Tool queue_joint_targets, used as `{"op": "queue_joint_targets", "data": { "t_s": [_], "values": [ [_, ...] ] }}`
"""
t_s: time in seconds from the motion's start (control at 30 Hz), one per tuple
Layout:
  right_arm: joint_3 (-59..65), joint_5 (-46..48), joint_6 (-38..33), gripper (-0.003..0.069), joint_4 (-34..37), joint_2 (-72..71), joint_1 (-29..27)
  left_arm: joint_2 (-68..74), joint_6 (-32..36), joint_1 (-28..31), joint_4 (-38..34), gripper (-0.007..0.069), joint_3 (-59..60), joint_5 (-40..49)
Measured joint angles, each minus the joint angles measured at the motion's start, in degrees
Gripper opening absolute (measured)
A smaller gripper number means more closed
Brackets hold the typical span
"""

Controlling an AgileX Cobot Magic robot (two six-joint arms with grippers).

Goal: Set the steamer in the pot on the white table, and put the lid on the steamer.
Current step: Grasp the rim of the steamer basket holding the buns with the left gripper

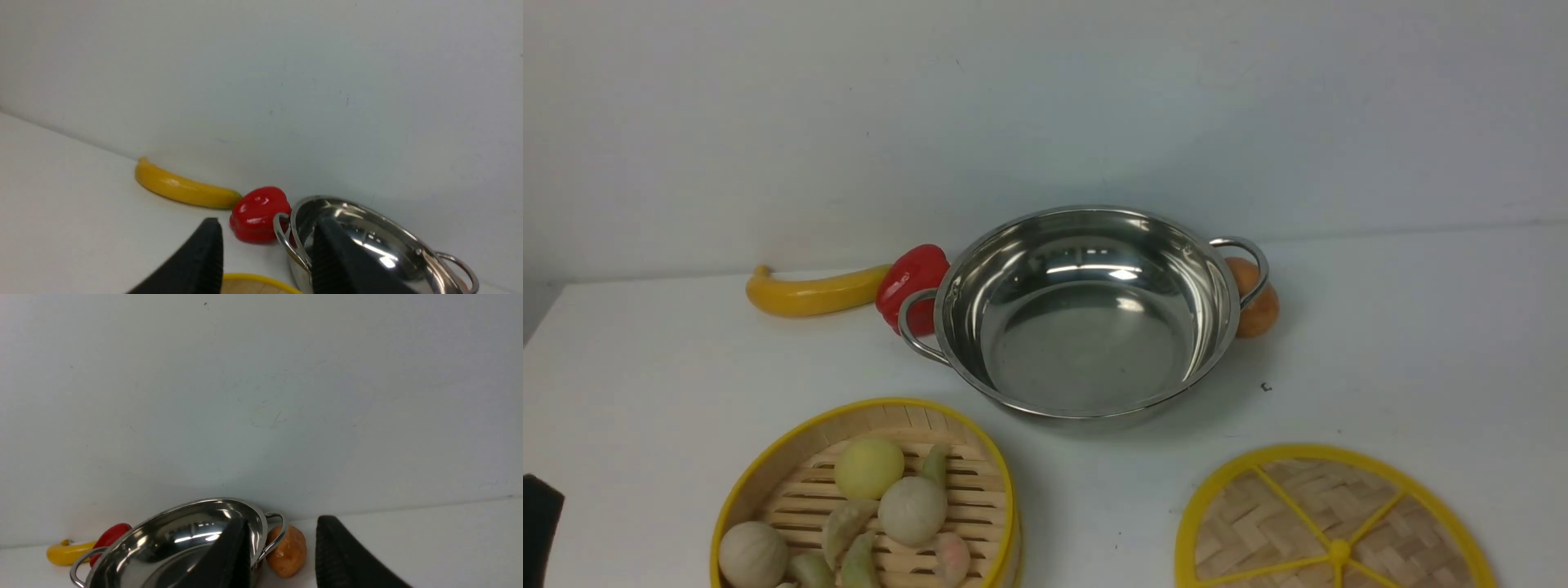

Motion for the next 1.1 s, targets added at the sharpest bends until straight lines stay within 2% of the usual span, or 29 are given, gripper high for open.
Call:
{"op": "queue_joint_targets", "data": {
  "t_s": [0.23,0.3,0.37,0.53,0.73,0.93,1.1],
  "values": [
    [0.0,1.6,-3.0,0.0243,0.1,0.0,0.0,11.3,10.5,0.0,-1.4,0.0293,-16.7,17.1],
    [0.0,2.1,-3.9,0.0243,0.1,0.0,0.0,12.9,12.0,0.0,-2.0,0.0293,-18.3,19.7],
    [0.0,3.2,-6.3,0.0243,0.1,0.0,0.0,17.6,17.9,0.0,-4.6,0.0293,-24.2,27.4],
    [0.0,4.2,-7.4,0.0243,0.1,0.0,0.0,26.2,28.7,0.0,-10.9,0.0293,-30.6,38.6],
    [0.0,6.6,-7.5,0.0243,0.5,0.0,0.0,34.7,39.7,0.0,-13.0,0.0293,-33.5,43.8],
    [0.0,7.7,-8.4,0.0243,4.4,0.0,0.0,46.1,41.1,0.0,-11.0,0.0293,-37.6,47.3],
    [0.0,8.0,-11.6,0.0243,6.9,0.0,0.0,55.7,41.1,0.0,-5.2,0.0293,-43.1,48.0]
  ]
}}
